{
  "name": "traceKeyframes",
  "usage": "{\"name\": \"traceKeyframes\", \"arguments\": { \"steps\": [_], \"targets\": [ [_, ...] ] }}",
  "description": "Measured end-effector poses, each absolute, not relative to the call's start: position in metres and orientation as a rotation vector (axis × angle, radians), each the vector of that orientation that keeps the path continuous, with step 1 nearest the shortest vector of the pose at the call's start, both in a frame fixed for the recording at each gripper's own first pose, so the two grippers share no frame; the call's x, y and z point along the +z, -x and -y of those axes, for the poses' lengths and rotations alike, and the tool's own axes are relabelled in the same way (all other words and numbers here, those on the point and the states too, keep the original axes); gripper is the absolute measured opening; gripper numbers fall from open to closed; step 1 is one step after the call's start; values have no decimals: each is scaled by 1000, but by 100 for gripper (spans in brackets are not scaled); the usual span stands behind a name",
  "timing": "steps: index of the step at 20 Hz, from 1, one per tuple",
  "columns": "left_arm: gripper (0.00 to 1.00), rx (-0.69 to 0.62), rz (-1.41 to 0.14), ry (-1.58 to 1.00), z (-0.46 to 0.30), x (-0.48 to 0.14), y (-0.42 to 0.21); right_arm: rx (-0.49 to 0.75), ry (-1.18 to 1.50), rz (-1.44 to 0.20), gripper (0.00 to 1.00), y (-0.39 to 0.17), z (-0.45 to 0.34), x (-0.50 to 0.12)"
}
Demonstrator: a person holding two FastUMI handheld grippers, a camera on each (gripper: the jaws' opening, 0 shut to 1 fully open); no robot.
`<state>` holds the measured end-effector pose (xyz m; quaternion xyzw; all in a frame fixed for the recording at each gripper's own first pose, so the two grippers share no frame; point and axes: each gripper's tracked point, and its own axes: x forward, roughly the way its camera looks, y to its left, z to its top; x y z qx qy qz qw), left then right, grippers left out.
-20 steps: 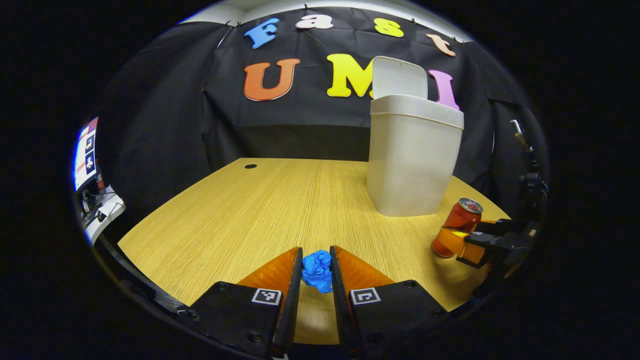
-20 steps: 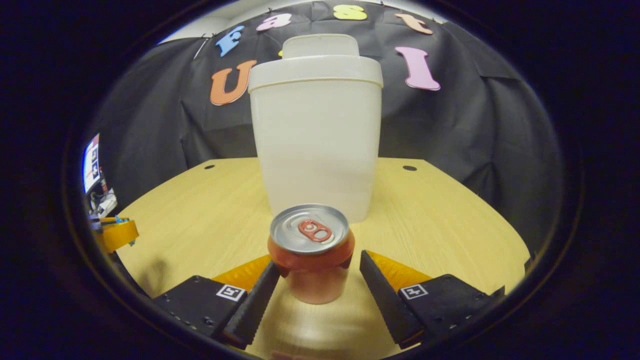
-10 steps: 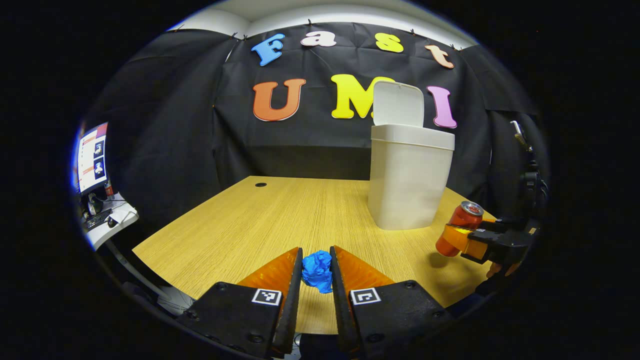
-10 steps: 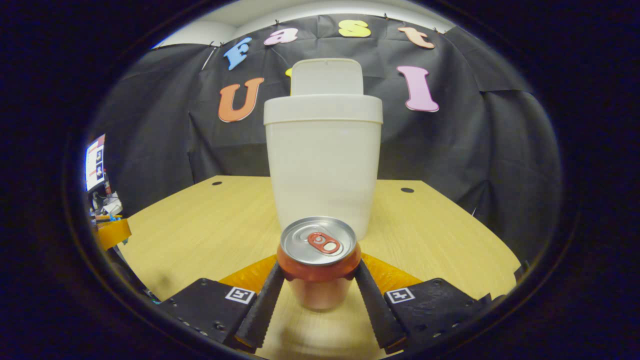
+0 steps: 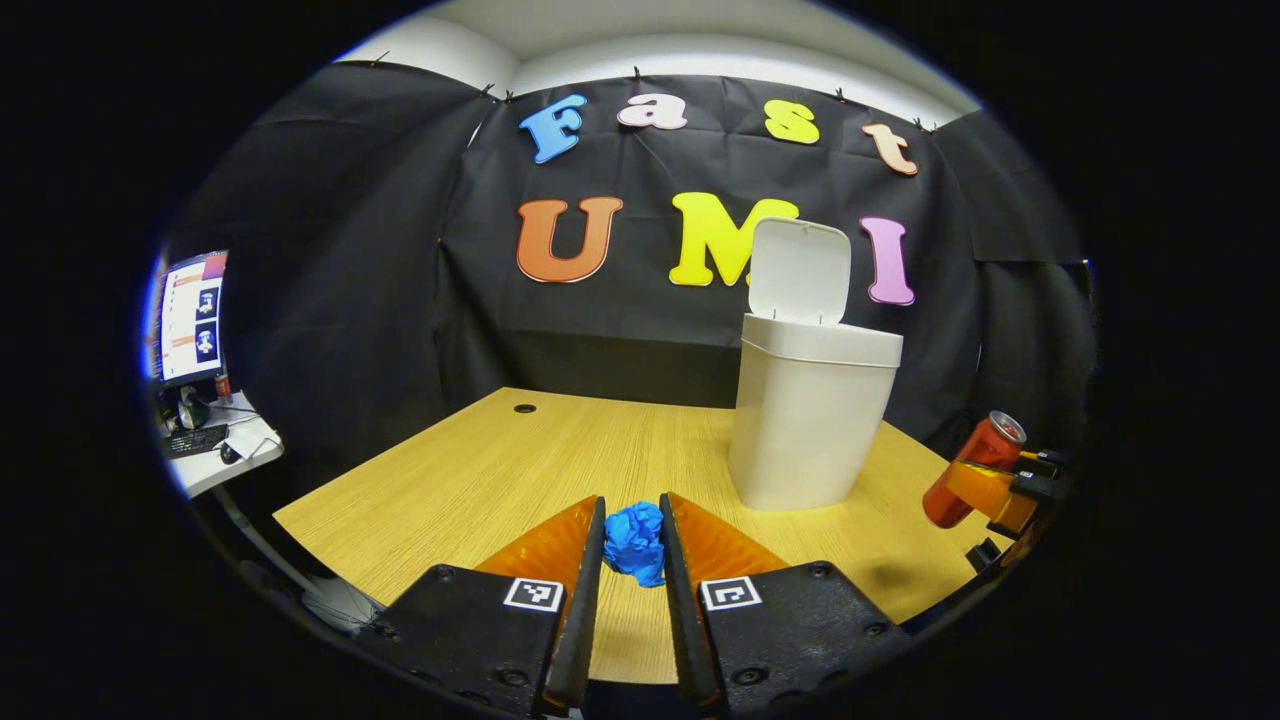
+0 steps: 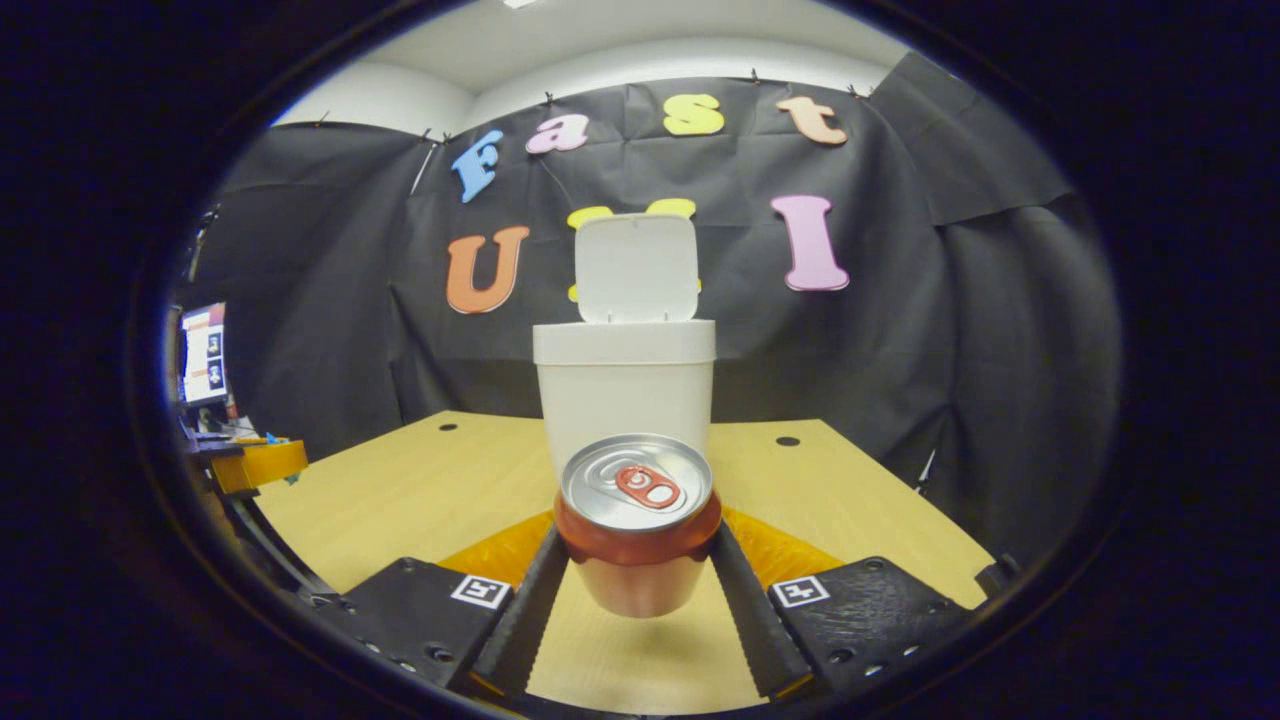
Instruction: Press the lid of the desktop garbage bin to open it, pick up the crumpled paper on the desktop and throw it into the bin, then pick up the pop can on the desktop and drop it into the bin, and finally close the garbage bin lid.
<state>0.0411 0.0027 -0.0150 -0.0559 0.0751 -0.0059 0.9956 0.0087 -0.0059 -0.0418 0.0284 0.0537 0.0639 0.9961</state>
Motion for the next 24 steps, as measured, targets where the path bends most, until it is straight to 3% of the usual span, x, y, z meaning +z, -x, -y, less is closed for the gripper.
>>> {"name": "traceKeyframes", "arguments": {
  "steps": [9,17,24],
  "targets": [
    [36,0,-118,46,14,20,-59,160,-45,-48,80,0,40,-26],
    [36,-22,-111,13,39,48,-89,178,-107,-118,80,-20,66,-56],
    [36,-46,-44,-8,57,115,-143,187,-122,-158,80,-25,74,-74]
  ]
}}
